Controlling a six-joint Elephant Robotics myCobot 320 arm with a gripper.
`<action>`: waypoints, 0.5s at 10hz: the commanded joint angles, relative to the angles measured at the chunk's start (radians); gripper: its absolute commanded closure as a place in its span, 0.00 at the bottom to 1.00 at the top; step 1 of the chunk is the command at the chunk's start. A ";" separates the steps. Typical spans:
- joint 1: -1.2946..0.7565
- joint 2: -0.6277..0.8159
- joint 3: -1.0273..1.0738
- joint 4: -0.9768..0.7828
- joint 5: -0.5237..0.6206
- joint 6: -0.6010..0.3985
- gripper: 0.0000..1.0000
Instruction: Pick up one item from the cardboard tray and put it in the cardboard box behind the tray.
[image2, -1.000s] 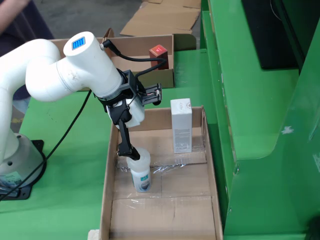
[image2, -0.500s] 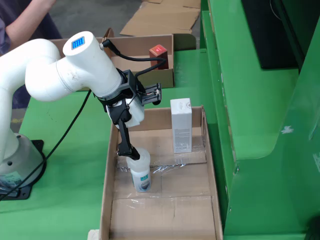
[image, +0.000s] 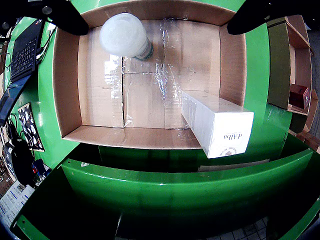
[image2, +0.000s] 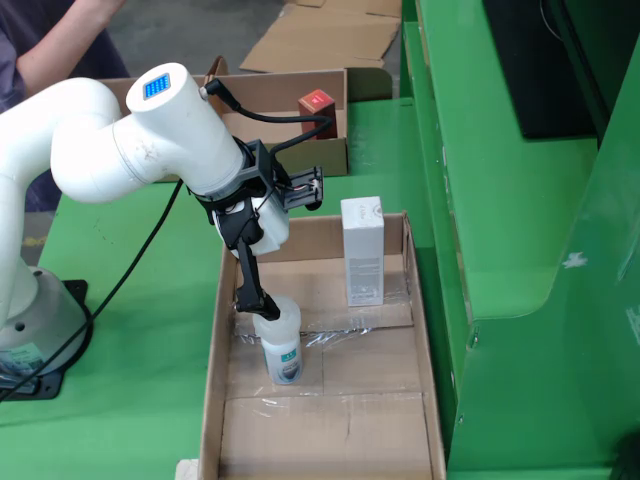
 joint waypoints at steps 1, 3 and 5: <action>0.005 0.023 0.031 0.011 -0.006 0.006 0.00; -0.007 0.029 0.023 0.022 -0.003 -0.004 0.00; -0.026 0.027 0.024 0.027 0.001 -0.017 0.00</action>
